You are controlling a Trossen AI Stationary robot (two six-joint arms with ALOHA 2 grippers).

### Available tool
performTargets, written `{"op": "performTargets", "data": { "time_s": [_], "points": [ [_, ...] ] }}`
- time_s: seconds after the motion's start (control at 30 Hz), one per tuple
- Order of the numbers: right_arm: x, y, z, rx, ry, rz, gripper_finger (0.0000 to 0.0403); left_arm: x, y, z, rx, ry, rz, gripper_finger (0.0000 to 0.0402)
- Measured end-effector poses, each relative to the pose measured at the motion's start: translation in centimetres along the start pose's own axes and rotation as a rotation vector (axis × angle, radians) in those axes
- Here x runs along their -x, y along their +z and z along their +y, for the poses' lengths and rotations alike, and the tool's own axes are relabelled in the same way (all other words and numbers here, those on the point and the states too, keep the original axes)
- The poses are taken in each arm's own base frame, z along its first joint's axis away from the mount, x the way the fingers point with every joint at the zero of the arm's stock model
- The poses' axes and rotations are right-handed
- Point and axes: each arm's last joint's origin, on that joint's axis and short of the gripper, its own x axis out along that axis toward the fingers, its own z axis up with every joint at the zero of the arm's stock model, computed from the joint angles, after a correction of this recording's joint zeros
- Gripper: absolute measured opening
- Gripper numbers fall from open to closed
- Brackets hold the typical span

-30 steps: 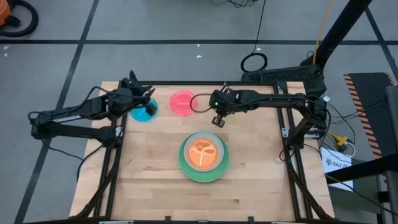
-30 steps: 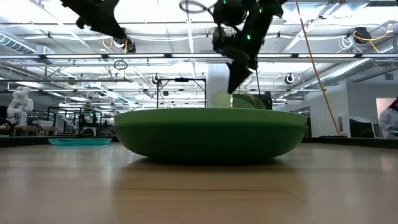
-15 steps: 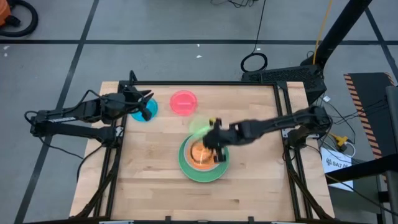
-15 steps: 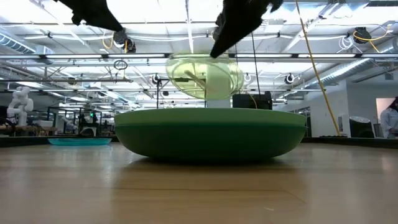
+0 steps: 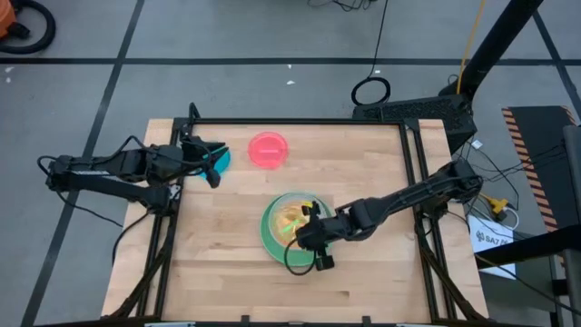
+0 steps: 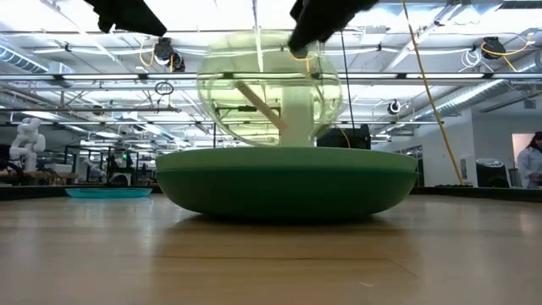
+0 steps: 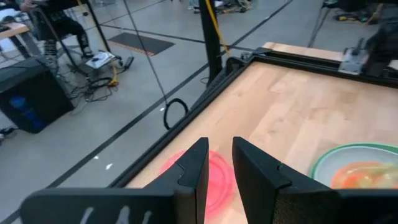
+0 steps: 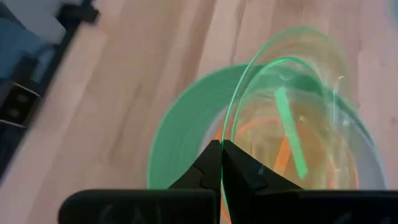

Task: Stack plastic plates
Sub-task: Stack the green transparent plate on the orange transparent plate, then stack the pink transparent plate on the green transparent plate

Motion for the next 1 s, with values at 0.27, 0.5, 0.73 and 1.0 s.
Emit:
{"op": "performTargets", "data": {
  "time_s": [0.27,0.5,0.73,1.0],
  "points": [
    [-3.4,-1.1,0.3,0.013,-0.028,0.098,0.0005,0.5,-0.5,-0.8,0.001,-0.052,0.028,0.0081],
    [-4.0,-1.4,0.3,-0.053,-0.034,0.115,0.0034,0.8,-0.6,-1.1,-0.003,-0.072,0.028,0.0081],
    [-4.0,-1.4,0.2,-0.115,-0.039,0.116,0.0095,0.9,-0.6,-1.2,-0.005,-0.079,0.027,0.0081],
    [-4.0,-1.9,0.0,-0.126,-0.054,0.169,0.0142,0.9,-0.6,-1.2,0.01,-0.078,0.027,0.0081]
  ]
}}
